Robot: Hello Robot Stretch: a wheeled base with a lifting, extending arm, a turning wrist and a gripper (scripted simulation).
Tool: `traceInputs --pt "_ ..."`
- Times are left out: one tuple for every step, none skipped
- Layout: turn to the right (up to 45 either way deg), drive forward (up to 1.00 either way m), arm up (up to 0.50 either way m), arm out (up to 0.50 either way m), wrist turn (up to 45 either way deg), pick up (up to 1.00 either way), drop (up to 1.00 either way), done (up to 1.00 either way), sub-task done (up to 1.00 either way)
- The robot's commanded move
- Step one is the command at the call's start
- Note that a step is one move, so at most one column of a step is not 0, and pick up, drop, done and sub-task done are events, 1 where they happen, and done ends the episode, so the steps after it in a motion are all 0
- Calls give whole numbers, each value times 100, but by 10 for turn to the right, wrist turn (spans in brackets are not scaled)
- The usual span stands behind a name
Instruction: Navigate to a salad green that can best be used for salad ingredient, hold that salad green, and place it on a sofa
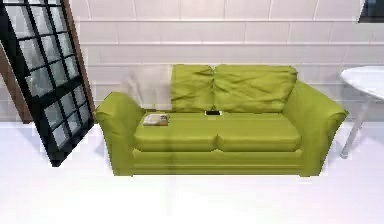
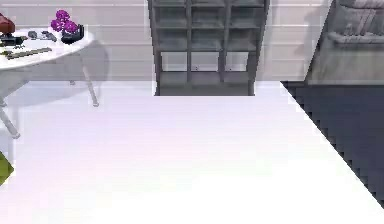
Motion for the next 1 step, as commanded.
traceInputs --pt "450 0 0 0 0 0 0 0 0"
